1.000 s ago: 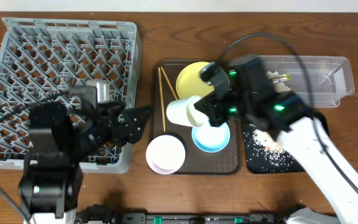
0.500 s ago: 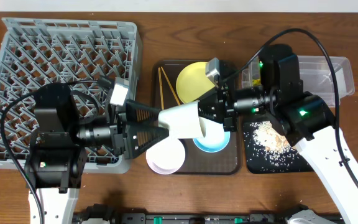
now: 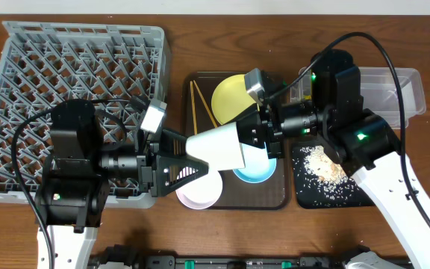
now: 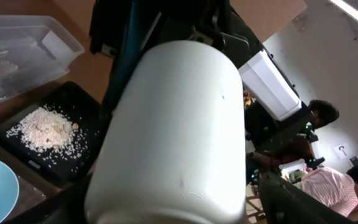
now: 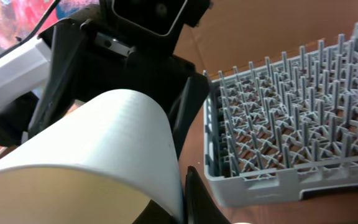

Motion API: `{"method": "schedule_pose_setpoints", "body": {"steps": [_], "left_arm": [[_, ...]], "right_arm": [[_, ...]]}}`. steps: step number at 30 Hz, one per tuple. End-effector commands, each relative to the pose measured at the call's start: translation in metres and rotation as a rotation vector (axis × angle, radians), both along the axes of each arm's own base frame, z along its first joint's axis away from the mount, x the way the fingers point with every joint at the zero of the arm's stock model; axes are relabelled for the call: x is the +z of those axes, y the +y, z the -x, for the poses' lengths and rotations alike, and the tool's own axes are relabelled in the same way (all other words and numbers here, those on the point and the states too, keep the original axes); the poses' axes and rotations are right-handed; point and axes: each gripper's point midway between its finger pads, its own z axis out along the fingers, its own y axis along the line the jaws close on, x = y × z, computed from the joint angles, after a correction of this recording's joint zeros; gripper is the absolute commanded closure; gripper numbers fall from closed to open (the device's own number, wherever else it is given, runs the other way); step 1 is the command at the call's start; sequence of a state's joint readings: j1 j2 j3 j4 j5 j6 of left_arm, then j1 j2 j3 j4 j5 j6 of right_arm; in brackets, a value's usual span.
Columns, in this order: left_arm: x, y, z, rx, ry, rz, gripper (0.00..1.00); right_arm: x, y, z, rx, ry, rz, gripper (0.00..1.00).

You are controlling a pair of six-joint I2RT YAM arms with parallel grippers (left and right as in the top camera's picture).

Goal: Sort waste into correct bins and load items into the dishwasher
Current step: 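Hand the white cup from the right gripper to the left gripper, then place the white cup upside down in the dish rack with the left gripper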

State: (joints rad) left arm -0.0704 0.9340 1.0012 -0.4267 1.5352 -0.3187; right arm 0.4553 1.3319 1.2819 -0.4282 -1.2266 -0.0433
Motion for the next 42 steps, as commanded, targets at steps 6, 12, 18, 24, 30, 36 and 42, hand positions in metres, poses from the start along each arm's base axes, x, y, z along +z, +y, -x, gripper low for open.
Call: {"method": "schedule_pose_setpoints", "body": {"steps": [6, 12, 18, 24, 30, 36, 42], "left_arm": [[0.010, -0.001, 0.008, -0.040, -0.030, 0.017, 0.26], [0.010, -0.001, 0.008, -0.040, -0.030, 0.017, 0.36], [0.009, -0.001, 0.006, -0.028, -0.031, 0.012, 0.50], [0.004, -0.001, -0.007, 0.045, -0.033, -0.021, 0.53], [-0.007, 0.009, -0.036, 0.214, -0.035, -0.086, 0.53], [-0.054, 0.059, -0.085, 0.607, 0.122, -0.279, 0.53], [-0.112, 0.142, -0.103, 1.031, 0.297, -0.580, 0.57]], "right_arm": [[-0.004, 0.010, 0.001, 0.022, 0.021, 0.010, 0.99], [-0.002, 0.011, 0.000, 0.020, 0.019, 0.003, 0.99], [-0.002, 0.011, 0.000, 0.020, 0.018, 0.003, 0.89], [-0.003, 0.005, -0.011, -0.025, 0.018, 0.011, 0.48], [-0.003, -0.030, -0.048, -0.173, 0.085, 0.014, 0.39], [-0.016, -0.069, -0.079, -0.354, 0.247, 0.053, 0.37], [-0.083, -0.096, -0.096, -0.652, 0.404, 0.333, 0.34]]}}
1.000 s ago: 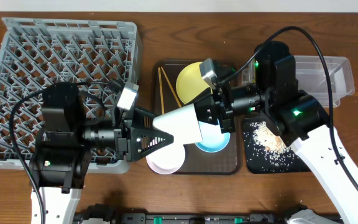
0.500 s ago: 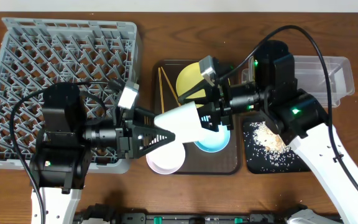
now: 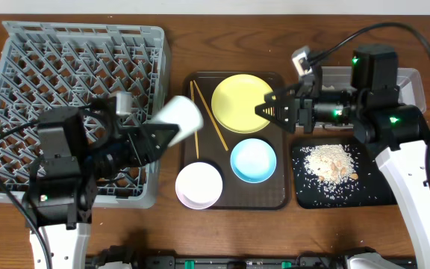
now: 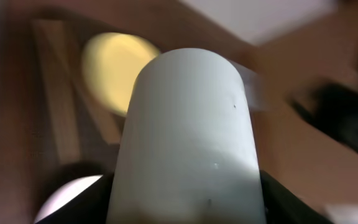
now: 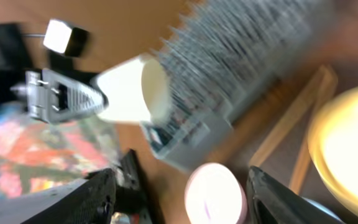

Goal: Sort waste into correct bins and load items into the dishwasher
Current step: 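Place the white cup upside down in the dish rack with the left gripper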

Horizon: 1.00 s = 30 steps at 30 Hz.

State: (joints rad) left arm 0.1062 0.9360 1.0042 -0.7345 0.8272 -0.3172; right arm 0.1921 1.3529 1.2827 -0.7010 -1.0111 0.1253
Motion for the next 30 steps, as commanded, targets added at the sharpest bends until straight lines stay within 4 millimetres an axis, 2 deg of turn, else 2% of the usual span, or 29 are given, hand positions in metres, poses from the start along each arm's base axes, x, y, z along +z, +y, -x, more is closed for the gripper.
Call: {"method": "schedule_pose_setpoints", "body": {"steps": [1, 5, 9, 13, 18, 24, 27, 30], "left_arm": [[-0.024, 0.064, -0.014, 0.298, 0.051, -0.262, 0.57], [-0.046, 0.108, -0.002, 0.474, 0.157, -0.454, 0.56], [-0.056, 0.144, 0.018, 0.620, 0.250, -0.619, 0.57], [-0.060, 0.183, 0.047, 0.858, 0.372, -0.735, 0.56], [-0.058, 0.209, 0.061, 1.015, 0.418, -0.738, 0.56], [-0.057, 0.250, 0.070, 1.217, 0.460, -0.699, 0.57], [-0.069, 0.257, 0.066, 1.233, 0.510, -0.624, 0.57], [-0.088, 0.253, 0.051, 1.176, 0.560, -0.523, 0.57]], "right_arm": [[-0.034, -0.019, -0.018, -0.173, 0.044, 0.204, 0.34], [-0.059, -0.022, -0.011, -0.216, 0.083, 0.353, 0.33], [-0.066, -0.010, -0.003, -0.191, 0.068, 0.409, 0.32], [-0.072, 0.003, 0.003, -0.160, 0.054, 0.444, 0.31], [-0.082, 0.016, 0.009, -0.117, 0.065, 0.464, 0.30], [-0.090, 0.019, 0.010, -0.101, 0.087, 0.477, 0.30], [-0.091, 0.020, 0.010, -0.100, 0.091, 0.479, 0.30], [-0.092, 0.020, 0.010, -0.100, 0.091, 0.479, 0.30]]}}
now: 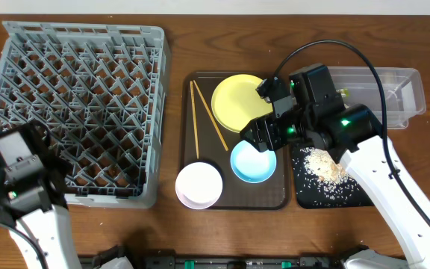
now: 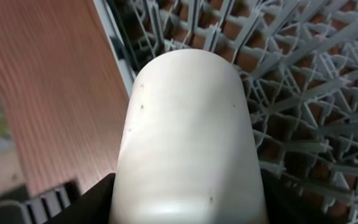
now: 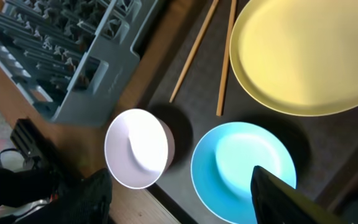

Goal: Sort waste into correct bins and load items into the dishwasher
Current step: 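Place the white cup upside down in the dish rack with the left gripper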

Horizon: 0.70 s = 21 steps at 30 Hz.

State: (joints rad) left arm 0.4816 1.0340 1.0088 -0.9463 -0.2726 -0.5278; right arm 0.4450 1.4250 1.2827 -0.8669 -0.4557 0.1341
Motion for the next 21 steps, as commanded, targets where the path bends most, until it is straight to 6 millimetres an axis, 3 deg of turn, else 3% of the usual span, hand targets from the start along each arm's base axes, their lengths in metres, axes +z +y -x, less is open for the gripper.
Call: {"method": "schedule_pose_setpoints", "body": {"steps": [1, 7, 11, 14, 17, 21], "left_arm": [[-0.012, -0.005, -0.018, -0.011, -0.035, 0.123, 0.56], [-0.035, -0.015, -0.030, -0.040, -0.011, 0.242, 0.56], [-0.037, -0.014, -0.030, -0.037, -0.002, 0.246, 0.34], [-0.037, -0.010, -0.027, -0.004, -0.010, 0.252, 0.31], [-0.037, -0.003, -0.022, 0.050, -0.032, 0.264, 0.20], [-0.034, -0.002, -0.024, 0.055, -0.074, 0.301, 0.18]], "right_arm": [[0.001, 0.005, 0.001, 0.007, 0.002, 0.000, 0.30], [0.000, 0.004, 0.002, 0.007, 0.009, 0.004, 0.30], [0.000, 0.004, 0.002, 0.007, 0.009, 0.004, 0.30], [0.000, 0.004, 0.003, 0.007, 0.011, 0.005, 0.30], [-0.001, 0.004, 0.003, 0.007, 0.014, 0.006, 0.30], [-0.001, 0.004, 0.003, 0.007, 0.013, 0.006, 0.30]]}}
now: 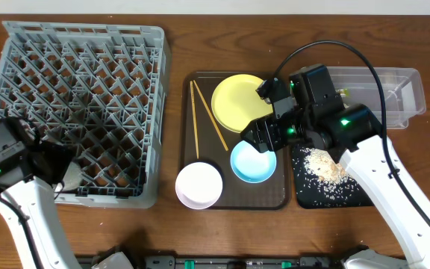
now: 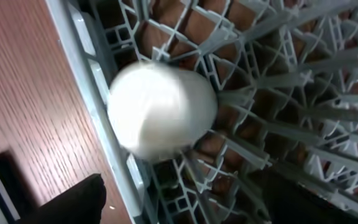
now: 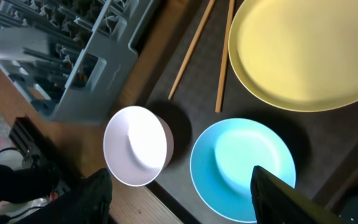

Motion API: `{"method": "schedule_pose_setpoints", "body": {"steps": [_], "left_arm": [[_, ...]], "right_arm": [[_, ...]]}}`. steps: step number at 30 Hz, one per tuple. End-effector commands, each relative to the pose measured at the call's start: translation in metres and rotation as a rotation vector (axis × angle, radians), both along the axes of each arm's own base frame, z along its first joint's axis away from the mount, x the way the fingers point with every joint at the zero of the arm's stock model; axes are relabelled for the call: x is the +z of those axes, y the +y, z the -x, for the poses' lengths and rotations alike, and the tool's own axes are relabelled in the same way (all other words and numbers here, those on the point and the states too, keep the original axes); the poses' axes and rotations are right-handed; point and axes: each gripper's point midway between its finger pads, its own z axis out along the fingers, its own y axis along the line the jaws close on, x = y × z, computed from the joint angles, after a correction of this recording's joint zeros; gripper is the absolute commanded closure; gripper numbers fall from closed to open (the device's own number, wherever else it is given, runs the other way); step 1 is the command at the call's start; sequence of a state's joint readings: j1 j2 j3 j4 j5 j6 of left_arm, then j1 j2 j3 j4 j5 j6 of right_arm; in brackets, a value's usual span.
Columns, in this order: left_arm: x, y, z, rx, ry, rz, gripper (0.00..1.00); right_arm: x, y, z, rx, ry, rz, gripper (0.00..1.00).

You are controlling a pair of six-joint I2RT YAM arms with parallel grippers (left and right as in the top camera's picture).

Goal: Sort waste into correct bins and load items into the dishwasher
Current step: 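Place the white cup upside down in the dish rack with the left gripper, then withdraw the left gripper from the dish rack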

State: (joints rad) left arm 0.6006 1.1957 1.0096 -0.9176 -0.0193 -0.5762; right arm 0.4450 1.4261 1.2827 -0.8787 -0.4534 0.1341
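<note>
A white cup (image 2: 160, 112), blurred, lies in the front left corner of the grey dish rack (image 1: 80, 45); the overhead view shows it as a pale patch (image 1: 73, 178). My left gripper (image 2: 182, 202) is open just behind the cup, its fingers clear of it. My right gripper (image 3: 188, 199) hangs open over the brown tray (image 1: 189, 82), above the blue plate (image 3: 241, 165) and beside the white bowl (image 3: 135, 146). A yellow plate (image 1: 239, 101) and two chopsticks (image 1: 204, 116) also lie on the tray.
To the right of the brown tray stands a black tray (image 1: 312, 196) with spilled rice (image 1: 325, 163). Behind it at the far right is a clear plastic bin (image 1: 383, 90). The rack's upright tines surround the cup.
My left gripper was shut on the white cup over the rack's front left corner. It is open now, and the cup lies in the rack. The right arm has not moved.
The cup was first between both grippers above the brown tray. Then my left gripper alone held it beside the rack's right edge, with the right arm drawn back. Later the left held it over the rack's front left corner and the right hung over the plates. Now the cup lies in the rack.
</note>
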Motion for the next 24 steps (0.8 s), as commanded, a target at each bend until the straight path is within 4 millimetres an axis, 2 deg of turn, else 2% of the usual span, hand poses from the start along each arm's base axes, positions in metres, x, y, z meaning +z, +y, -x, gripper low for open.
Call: {"method": "schedule_pose_setpoints", "body": {"steps": [1, 6, 9, 12, 16, 18, 22, 24], "left_arm": [[0.011, 0.000, -0.008, -0.007, -0.060, 0.028, 0.18], [0.043, -0.024, -0.033, -0.215, -0.200, 0.072, 0.18], [0.076, -0.055, -0.051, -0.444, -0.326, 0.084, 0.18], [0.100, -0.094, -0.056, -0.665, -0.402, 0.082, 0.18], [0.112, -0.152, -0.045, -0.965, -0.424, 0.067, 0.18], [0.112, -0.174, -0.035, -1.085, -0.397, 0.040, 0.18], [0.105, -0.188, -0.016, -1.175, -0.284, -0.057, 0.13], [0.103, -0.192, -0.010, -1.208, -0.254, -0.093, 0.08]], "right_arm": [[0.001, 0.005, 0.001, 0.008, 0.002, -0.001, 0.30], [0.002, 0.005, 0.000, 0.008, -0.004, -0.004, 0.30], [0.004, 0.006, -0.003, 0.006, -0.021, -0.008, 0.29], [0.006, 0.006, -0.010, -0.006, -0.052, -0.005, 0.29], [0.012, 0.008, -0.019, -0.014, -0.097, -0.016, 0.28], [0.015, 0.010, -0.025, -0.020, -0.125, -0.024, 0.27], [0.016, 0.004, -0.035, -0.089, -0.144, -0.003, 0.26], [0.016, 0.003, -0.036, -0.096, -0.146, 0.000, 0.19]]}}
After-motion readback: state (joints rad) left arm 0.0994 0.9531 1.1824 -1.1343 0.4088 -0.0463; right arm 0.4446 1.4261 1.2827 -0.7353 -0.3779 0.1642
